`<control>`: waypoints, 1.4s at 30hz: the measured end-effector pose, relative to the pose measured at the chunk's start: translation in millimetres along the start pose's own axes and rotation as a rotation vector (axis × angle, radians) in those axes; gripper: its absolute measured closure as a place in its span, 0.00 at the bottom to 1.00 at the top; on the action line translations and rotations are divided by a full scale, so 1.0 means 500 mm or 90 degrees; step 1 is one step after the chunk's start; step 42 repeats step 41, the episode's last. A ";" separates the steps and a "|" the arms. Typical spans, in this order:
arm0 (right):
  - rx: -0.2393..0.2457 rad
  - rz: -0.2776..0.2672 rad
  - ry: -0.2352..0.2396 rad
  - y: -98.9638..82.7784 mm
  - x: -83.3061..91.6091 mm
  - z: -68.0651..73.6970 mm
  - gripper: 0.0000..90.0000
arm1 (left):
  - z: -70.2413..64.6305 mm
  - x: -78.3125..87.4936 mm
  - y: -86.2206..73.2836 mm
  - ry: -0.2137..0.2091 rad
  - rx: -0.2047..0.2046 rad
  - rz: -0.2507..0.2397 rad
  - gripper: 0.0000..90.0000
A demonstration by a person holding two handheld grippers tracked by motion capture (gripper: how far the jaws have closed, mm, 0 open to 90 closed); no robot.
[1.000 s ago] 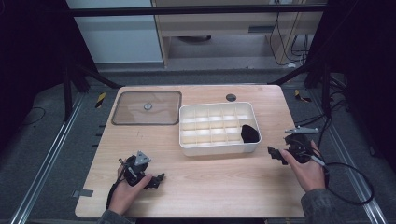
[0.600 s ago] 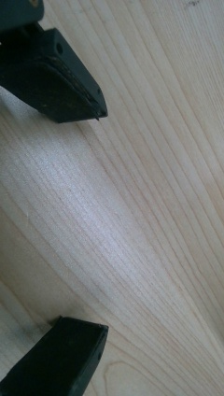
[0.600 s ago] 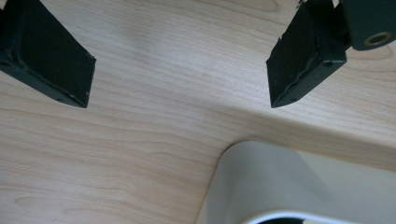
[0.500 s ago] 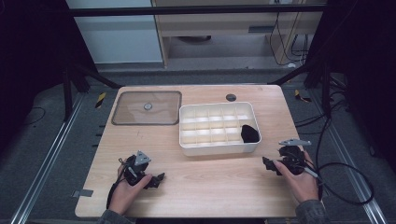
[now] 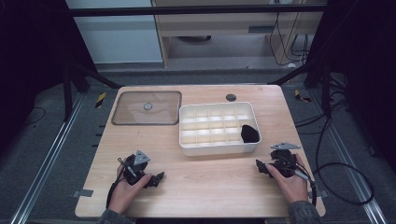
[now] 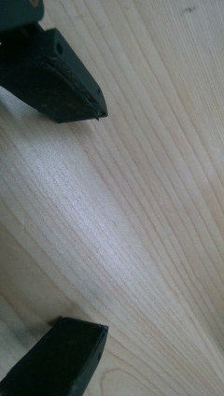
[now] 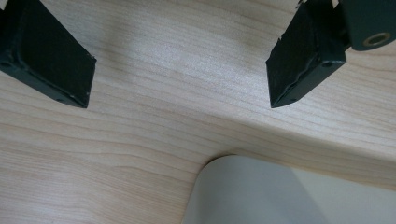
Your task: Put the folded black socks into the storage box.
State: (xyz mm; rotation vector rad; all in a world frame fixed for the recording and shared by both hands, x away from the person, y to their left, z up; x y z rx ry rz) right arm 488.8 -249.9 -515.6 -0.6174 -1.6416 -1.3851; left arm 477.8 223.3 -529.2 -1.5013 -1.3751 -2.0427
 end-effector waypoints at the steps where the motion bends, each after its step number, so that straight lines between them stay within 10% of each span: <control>1: 0.000 0.000 0.000 0.000 0.000 0.000 0.09 | 0.000 0.000 0.000 0.000 0.000 0.000 0.00; 42: -0.031 -0.041 -0.027 -0.023 -0.028 0.022 0.03 | 0.005 -0.002 0.000 0.003 0.000 -0.009 0.00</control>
Point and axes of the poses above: each handheld gripper's, and its own axes: x roughly backward along the jaws, y roughly out of its top, z roughly to its left, the point moved 3 cm from there along -x, roughly forward along the jaws, and after that the axes turned 12 degrees about z, right-handed, at the moved point
